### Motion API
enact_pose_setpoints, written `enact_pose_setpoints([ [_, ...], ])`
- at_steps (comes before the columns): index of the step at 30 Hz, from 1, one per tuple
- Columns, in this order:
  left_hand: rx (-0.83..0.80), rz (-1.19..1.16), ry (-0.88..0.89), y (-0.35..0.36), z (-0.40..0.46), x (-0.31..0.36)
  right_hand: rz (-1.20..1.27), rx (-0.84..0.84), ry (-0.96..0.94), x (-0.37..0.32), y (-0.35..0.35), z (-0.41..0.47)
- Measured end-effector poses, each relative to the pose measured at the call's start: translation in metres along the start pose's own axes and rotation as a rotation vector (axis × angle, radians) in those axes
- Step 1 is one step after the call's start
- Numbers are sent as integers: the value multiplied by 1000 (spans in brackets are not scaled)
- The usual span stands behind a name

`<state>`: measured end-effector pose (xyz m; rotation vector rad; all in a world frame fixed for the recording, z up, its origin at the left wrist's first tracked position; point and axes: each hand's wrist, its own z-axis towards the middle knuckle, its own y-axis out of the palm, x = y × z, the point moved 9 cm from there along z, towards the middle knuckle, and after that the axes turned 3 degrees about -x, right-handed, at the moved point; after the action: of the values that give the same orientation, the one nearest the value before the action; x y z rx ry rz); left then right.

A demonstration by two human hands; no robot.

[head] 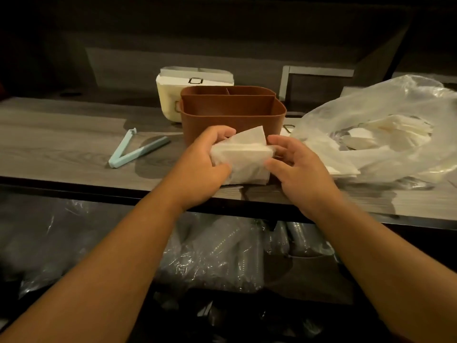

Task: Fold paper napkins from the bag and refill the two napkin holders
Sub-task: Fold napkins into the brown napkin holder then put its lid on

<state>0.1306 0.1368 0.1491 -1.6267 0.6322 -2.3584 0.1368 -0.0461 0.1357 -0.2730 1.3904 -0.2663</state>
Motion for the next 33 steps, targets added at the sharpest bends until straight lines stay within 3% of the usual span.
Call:
enact_pose_setpoints([
  [5, 25, -36, 49, 6, -6, -8, -46, -89, -66, 1, 9, -2],
  [18, -18, -53, 70, 8, 3, 6, -121, -72, -91, -4, 8, -7],
  [25, 75, -16, 38, 6, -5, -4, -212, -48, -96, -6, 9, -7],
  [33, 85, -51, 51, 4, 1, 12, -152, -50, -78, -5, 10, -8],
])
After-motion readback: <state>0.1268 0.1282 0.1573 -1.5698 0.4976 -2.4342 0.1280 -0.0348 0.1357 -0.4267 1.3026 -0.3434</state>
